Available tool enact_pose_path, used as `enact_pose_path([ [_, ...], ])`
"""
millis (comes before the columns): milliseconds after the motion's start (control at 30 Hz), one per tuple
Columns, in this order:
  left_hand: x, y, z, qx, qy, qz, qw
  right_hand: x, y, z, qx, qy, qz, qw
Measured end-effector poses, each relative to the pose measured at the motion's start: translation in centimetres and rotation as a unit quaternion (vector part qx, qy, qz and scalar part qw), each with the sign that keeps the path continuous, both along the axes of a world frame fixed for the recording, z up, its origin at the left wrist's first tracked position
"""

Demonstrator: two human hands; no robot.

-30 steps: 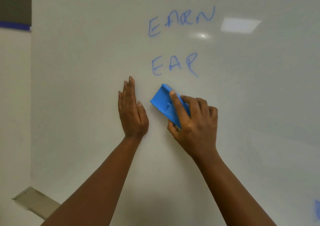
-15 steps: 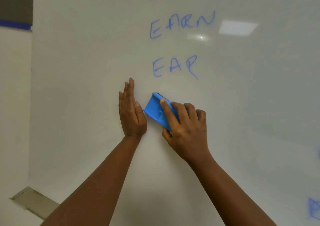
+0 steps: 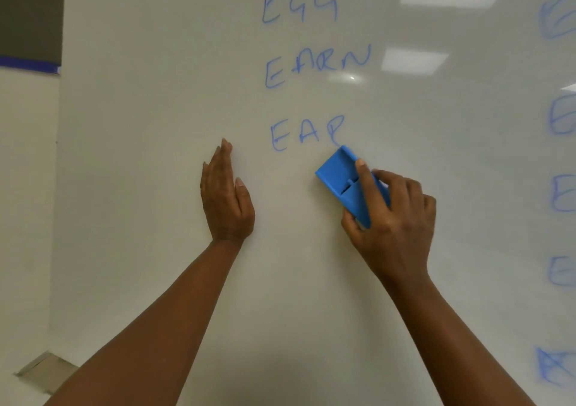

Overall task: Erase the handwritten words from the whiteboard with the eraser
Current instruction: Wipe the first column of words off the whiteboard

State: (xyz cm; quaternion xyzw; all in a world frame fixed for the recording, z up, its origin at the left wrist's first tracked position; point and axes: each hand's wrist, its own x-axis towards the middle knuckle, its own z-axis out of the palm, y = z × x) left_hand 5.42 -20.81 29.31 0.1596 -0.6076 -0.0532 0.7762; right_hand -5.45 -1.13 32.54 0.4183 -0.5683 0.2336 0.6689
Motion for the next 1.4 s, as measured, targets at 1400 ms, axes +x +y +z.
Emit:
enact_pose_path([
  [1400, -0.7, -1.9, 4.4, 0.018, -0.088, 0.070, 0.994, 2.0, -4.6, 6.9, 0.057, 0.034, 0.048, 0.997],
])
